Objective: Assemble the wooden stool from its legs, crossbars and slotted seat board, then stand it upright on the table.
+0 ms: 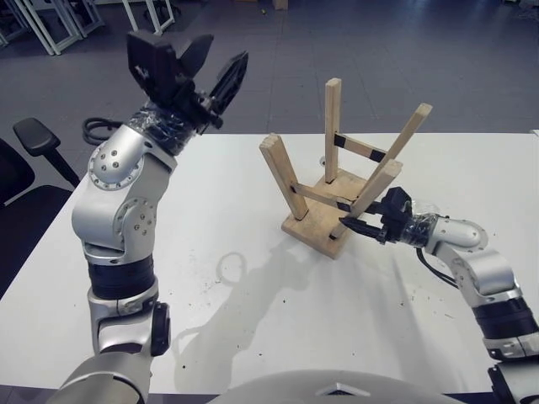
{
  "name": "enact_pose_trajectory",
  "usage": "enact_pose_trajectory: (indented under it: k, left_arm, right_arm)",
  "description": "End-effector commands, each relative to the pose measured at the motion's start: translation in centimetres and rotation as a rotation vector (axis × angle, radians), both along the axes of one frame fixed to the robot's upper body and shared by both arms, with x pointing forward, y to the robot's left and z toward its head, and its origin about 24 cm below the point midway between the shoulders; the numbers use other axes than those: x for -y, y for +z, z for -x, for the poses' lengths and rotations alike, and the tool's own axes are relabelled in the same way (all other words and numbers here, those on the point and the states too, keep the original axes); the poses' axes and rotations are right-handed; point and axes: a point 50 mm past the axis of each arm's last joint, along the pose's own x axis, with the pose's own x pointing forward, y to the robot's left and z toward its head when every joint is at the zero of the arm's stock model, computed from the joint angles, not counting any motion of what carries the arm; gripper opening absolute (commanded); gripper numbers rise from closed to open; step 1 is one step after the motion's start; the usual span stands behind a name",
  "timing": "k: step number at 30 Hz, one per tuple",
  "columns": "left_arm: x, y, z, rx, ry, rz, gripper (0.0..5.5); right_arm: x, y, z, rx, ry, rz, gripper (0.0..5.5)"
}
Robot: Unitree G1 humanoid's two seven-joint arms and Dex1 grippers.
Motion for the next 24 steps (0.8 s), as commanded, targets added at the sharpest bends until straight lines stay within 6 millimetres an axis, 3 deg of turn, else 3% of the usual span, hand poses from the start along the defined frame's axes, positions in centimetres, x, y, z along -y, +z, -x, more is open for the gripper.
enact_pose_trajectory:
  k: [1,6,8,12,14,17,22,24]
  left_arm:
    - [3.1,-0.5,0.3,-0.048,-0.131,-0.035,2.93]
    - [6.9,-4.9,1.0,-0.231,-0.286,-0.213,2.93]
    - [8.3,-6.9,0.2,-0.278,-0.301,-0.271,2.93]
    - [9.8,-9.8,-2.3,-0.284,-0.267,-0.438,2.93]
    - [9.9,-10.7,-2.5,-0.267,-0.283,-0.498,2.93]
    - [8.4,-10.6,-1.7,-0.224,-0.278,-0.51,2.93]
    - [4.8,-7.0,-0.1,-0.137,-0.201,-0.287,2.93]
    - [4.6,-6.9,0.8,-0.126,-0.27,-0.35,2.93]
  right_arm:
    - [0.3,-3.7,0.0,-0.079,-0.095,0.061,2.03]
    - [2.0,-7.2,0.7,-0.106,-0.184,0.064,2.04]
    - [2.3,-8.0,1.3,-0.093,-0.181,0.087,2.05]
    - [1.5,-7.4,1.4,-0.058,-0.134,0.091,2.05]
    - [1.1,-6.8,1.0,-0.044,-0.116,0.086,2.05]
    - [0.6,-6.0,0.5,-0.04,-0.097,0.078,2.05]
    - [0.4,-5.9,0.8,-0.077,-0.096,0.084,2.05]
    - [0.5,-5.7,1.3,-0.084,-0.072,0.096,2.05]
